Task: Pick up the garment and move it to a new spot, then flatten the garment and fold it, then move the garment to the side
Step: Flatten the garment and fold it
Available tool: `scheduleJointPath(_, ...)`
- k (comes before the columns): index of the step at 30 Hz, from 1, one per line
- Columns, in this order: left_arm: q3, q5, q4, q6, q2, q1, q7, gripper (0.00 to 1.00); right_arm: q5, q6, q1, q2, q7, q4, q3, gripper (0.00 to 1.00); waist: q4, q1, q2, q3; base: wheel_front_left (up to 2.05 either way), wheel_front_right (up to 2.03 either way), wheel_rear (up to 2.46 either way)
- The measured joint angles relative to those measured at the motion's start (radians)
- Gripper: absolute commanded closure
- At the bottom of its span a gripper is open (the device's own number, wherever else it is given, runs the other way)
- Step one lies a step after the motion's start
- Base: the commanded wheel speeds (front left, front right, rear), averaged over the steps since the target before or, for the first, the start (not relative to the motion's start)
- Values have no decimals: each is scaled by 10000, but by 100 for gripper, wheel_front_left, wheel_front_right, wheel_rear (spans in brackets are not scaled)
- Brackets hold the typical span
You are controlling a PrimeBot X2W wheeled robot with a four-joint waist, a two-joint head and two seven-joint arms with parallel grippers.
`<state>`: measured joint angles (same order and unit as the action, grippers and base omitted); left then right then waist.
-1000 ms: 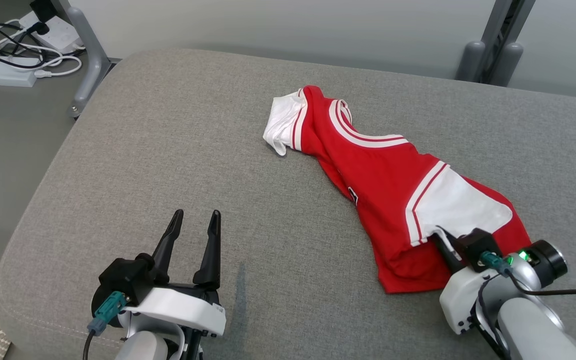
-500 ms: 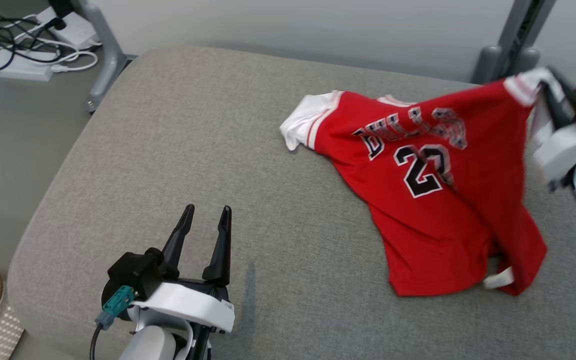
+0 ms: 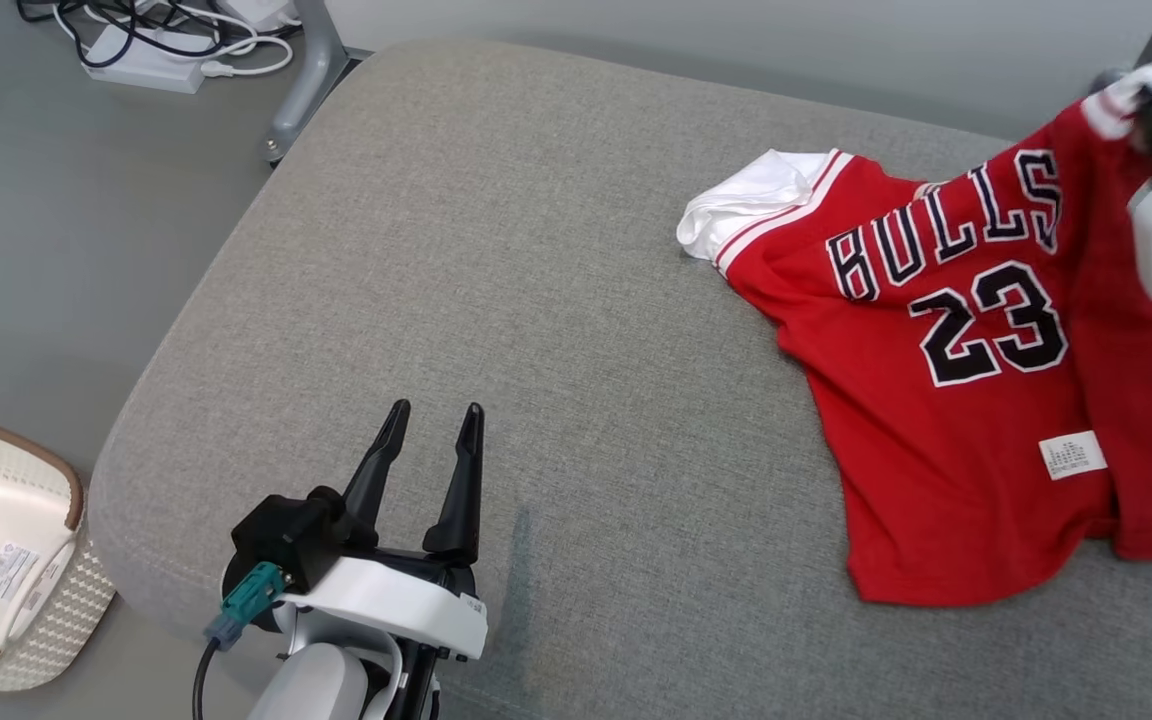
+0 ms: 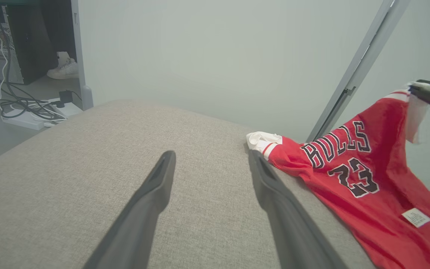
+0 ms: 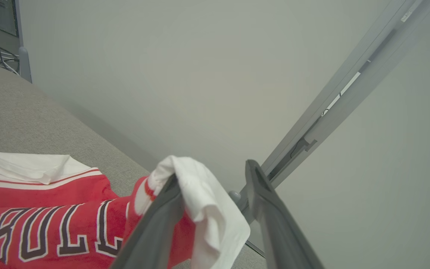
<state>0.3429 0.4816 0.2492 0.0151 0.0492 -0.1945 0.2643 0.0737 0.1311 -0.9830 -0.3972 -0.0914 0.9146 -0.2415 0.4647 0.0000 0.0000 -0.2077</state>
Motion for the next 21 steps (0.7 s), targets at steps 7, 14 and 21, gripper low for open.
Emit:
scheduleJointPath(7,-288,-357,92,-44,-4,6,2,0,-512,0,365,617,-882,970,-380,0,-549,0,0,305,0,0,0)
scheduleJointPath(14,-963,-844,-29,-167,2,33,2,0,-1611,0,1455,1321,-1572,525,-652,0,-1711,-1,0,967,0,0,0)
scheduleJointPath(21,-1517,-1007,-100,-182,-6,328,0,0,-2232,0,3131,1317,-1657,-865,-876,0,-2820,0,0,1578,0,0,0)
